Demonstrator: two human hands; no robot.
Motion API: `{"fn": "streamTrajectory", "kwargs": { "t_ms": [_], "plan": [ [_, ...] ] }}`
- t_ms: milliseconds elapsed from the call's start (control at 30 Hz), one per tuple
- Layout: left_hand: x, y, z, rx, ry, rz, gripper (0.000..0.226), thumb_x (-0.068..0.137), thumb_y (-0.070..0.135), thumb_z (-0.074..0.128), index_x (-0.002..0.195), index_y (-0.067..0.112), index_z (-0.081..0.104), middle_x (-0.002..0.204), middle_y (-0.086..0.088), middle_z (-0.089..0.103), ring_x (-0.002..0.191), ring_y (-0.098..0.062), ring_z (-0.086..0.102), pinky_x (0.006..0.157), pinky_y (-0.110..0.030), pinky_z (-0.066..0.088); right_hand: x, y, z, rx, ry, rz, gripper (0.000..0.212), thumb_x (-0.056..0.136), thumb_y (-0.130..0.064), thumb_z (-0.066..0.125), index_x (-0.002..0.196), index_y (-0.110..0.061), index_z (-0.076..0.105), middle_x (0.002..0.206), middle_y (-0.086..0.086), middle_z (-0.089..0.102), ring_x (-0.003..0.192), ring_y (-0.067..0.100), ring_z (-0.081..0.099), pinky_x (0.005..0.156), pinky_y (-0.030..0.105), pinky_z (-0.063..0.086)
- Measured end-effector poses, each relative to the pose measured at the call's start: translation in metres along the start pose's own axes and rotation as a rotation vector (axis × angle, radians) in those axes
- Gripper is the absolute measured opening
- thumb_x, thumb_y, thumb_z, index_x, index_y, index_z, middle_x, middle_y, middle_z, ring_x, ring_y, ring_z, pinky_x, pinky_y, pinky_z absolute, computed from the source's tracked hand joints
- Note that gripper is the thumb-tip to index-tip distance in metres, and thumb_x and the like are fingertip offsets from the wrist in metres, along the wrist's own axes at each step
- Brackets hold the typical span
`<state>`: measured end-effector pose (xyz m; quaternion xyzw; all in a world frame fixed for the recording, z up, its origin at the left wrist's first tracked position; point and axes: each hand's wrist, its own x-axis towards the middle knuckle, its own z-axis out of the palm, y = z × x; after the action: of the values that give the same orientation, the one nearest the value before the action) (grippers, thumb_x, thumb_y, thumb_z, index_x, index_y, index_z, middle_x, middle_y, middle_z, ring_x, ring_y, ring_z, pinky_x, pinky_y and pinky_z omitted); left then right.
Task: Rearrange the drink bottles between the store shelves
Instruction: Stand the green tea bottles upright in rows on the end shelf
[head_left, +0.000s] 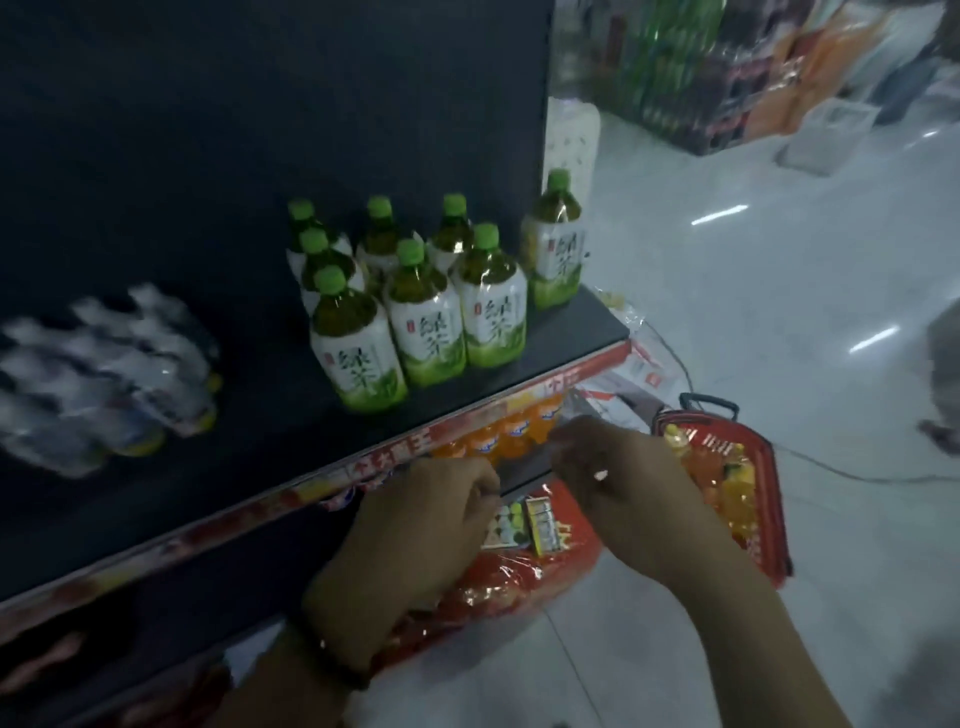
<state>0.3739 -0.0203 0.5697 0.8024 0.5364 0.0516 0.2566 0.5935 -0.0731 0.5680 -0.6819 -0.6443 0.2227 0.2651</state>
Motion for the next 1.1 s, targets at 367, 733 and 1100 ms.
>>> {"fn": "streamTrajectory", "kwargs": {
  "t_ms": [367, 733, 1100],
  "plan": [
    [0.008, 0.051, -0.044, -0.013, 0.155, -0.126, 0.014, 0.101, 0.049, 0.065, 0.11, 0.039, 0.068, 0.105, 0.019, 0.071, 0.09, 0.001, 0.064, 0.078, -0.034, 0.06, 0.049, 0.031, -0.071, 0.004, -0.092, 0.014, 0.025, 0.105, -0.033, 0.063, 0.127, -0.026, 0.072, 0.111, 0.0, 0.078, 0.095, 0.017, 0.072, 0.087, 0.037, 0.061],
    [0.089, 0.05, -0.056, -0.176, 0.213, -0.085, 0.015, 0.102, 0.043, 0.065, 0.114, 0.035, 0.069, 0.102, 0.016, 0.07, 0.092, -0.004, 0.066, 0.082, -0.037, 0.062, 0.126, 0.03, -0.097, -0.126, -0.096, -0.062, 0.023, 0.101, -0.024, 0.068, 0.123, -0.025, 0.074, 0.106, -0.008, 0.077, 0.092, 0.008, 0.071, 0.083, 0.021, 0.056],
    [0.153, 0.079, -0.064, -0.118, 0.343, -0.153, 0.012, 0.103, 0.045, 0.063, 0.112, 0.04, 0.069, 0.106, 0.021, 0.071, 0.088, 0.006, 0.062, 0.071, -0.017, 0.052, 0.237, 0.055, -0.097, -0.124, -0.231, -0.266, 0.027, 0.098, -0.028, 0.073, 0.125, -0.027, 0.073, 0.116, -0.004, 0.077, 0.099, 0.009, 0.072, 0.086, 0.02, 0.057]
  ]
}}
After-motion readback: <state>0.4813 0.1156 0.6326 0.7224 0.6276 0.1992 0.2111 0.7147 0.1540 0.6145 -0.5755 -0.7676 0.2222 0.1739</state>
